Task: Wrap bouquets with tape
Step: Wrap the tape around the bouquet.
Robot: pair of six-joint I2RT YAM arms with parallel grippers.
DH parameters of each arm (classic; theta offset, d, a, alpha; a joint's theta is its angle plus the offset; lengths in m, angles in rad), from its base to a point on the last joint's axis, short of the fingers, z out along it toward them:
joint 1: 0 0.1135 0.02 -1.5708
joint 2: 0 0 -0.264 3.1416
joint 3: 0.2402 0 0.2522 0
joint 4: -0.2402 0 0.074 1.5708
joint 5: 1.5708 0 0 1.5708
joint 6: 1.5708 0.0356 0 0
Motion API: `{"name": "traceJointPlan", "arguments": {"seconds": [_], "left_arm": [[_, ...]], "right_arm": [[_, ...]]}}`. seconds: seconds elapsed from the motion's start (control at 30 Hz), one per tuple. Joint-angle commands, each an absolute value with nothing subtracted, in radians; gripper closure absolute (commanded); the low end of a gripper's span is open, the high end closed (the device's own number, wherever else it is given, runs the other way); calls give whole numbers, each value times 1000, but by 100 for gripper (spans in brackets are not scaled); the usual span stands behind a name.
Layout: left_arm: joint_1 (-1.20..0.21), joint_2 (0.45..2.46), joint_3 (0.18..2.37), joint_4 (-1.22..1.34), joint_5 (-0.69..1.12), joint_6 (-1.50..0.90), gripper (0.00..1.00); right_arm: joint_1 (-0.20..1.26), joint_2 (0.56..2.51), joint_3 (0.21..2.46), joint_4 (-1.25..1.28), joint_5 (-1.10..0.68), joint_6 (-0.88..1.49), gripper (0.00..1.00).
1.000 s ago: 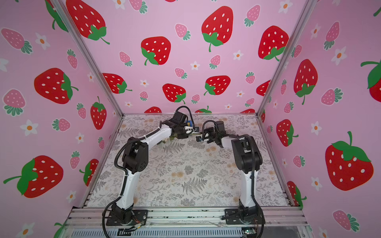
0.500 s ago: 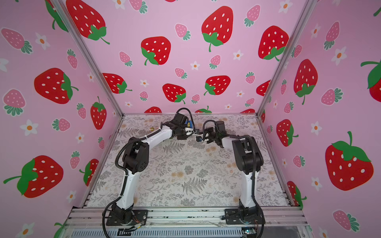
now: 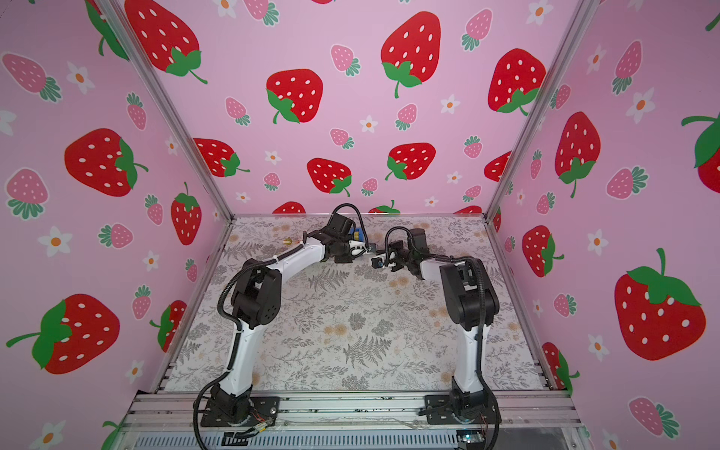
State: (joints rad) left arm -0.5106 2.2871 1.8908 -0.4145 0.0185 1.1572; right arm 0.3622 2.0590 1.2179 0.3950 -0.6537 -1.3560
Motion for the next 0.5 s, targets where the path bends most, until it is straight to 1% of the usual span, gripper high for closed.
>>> {"name": "traceJointPlan", "arguments": {"seconds": [0.0,0.07,0.1,0.17,0.2,0.37,0.47], "left_arm": [[-506,2325,1893,-383,18,1149,79],[-506,2327,1893,-385,12,1156,88],[-506,2328,1894,-390,8,1159,92],[-506,2322,1896,-410,16,1158,93],[-504,2314,1899,-428,38,1153,99],[-500,2286,1890,-449,89,1129,100],[-494,2282,1920,-537,160,1099,100]], "right_arm": [[363,2007,1203,369,-755,-1362,100],[362,2004,1204,370,-762,-1359,100],[361,2002,1201,370,-764,-1360,100],[360,1999,1198,365,-767,-1367,100],[359,1999,1197,362,-768,-1374,100],[358,2003,1203,346,-761,-1402,100],[357,2003,1201,341,-752,-1421,100]]}}
